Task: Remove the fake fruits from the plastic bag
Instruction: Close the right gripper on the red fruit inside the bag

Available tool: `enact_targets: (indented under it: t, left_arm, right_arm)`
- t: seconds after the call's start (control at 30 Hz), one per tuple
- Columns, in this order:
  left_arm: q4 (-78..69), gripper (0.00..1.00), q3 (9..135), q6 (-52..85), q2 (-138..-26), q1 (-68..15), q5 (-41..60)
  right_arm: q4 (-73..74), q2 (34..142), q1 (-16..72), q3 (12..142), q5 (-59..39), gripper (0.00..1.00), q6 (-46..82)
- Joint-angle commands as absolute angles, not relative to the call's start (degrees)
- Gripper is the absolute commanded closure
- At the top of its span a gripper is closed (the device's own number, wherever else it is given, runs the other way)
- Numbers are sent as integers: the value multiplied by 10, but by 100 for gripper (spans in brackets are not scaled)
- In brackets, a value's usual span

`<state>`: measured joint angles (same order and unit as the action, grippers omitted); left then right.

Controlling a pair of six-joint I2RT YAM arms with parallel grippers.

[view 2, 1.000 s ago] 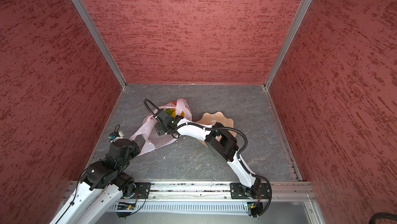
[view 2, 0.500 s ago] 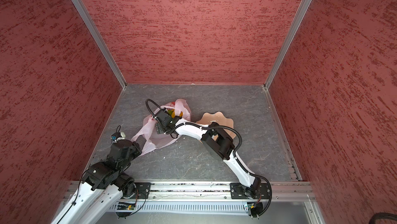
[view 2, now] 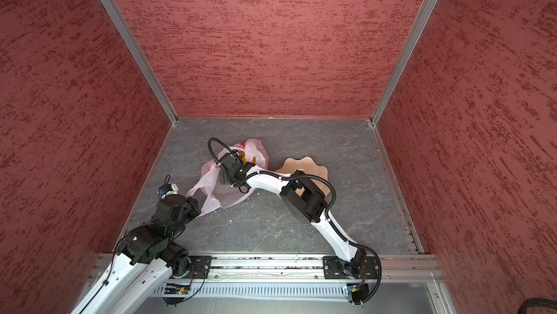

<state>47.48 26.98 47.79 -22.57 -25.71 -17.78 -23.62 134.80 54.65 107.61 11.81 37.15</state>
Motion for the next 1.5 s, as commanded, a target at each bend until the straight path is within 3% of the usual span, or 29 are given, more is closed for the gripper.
enact_targets:
  t: [0.0,0.3,0.97,1.47]
  left_arm:
    - [463,92,260,473,-228,-256,-168]
    - [460,92,252,475,-227,-255,-160]
    - [461,92,255,473,-233,-251,-155]
    - [461,92,256,473,-241,-247,-148]
  right_arm:
    - [-217,1361,541,1099,142,12,398]
    - [-198,1366,536,1098,154,12,398]
    - [-172,1372,527,1076,154,23,406]
    - [-152,1382,514,1074,145,16,415]
